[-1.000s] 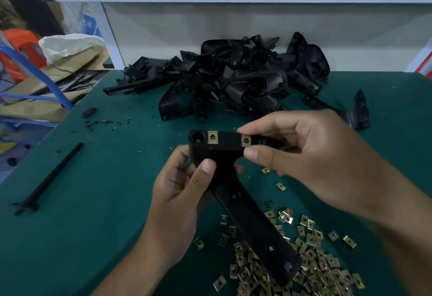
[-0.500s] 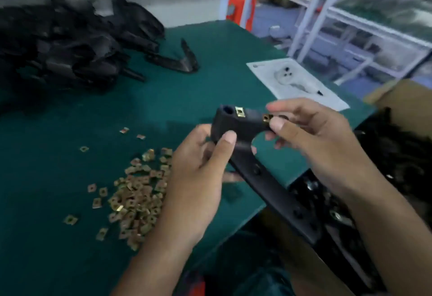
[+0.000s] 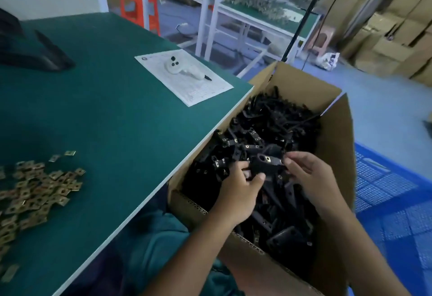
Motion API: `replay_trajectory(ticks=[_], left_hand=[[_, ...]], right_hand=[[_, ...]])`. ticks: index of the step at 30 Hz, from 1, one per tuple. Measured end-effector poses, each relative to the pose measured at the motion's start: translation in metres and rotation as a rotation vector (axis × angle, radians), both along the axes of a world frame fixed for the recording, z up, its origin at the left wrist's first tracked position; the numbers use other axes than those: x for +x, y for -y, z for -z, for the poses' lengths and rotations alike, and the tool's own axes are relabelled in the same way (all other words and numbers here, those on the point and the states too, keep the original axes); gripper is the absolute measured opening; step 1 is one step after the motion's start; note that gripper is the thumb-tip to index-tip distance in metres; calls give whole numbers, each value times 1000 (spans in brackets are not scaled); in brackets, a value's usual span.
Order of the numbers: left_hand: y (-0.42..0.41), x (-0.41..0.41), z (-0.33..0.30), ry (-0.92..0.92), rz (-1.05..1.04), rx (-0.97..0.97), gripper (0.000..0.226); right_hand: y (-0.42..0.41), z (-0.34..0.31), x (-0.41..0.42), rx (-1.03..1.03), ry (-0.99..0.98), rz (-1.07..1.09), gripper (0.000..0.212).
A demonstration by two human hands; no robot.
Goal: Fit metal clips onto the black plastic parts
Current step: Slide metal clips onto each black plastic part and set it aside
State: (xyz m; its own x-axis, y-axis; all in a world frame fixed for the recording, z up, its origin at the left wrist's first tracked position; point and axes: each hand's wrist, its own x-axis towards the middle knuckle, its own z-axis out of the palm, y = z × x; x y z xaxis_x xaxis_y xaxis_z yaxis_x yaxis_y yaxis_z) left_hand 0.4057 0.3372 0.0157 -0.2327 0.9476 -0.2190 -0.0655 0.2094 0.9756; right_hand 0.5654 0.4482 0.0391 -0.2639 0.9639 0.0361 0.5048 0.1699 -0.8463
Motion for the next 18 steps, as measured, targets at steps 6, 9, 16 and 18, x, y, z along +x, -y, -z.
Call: replay_trajectory(ticks=[6,9,16,18], left_hand=[[47,-80,-36,-139,-143,182,26],[93,-146,-62,-188,-390,353,20],[211,-322,-74,-262,-1079,288,14],[230,-373,-61,-362,-1258,63,10]], right_hand=[[-12,27,-28,175,165,-89,10],[-9,39,-85,151,17,-266,46],[56,17,-276,251,-79,-728,44],[94,6,-322,427,27,-951,40]])
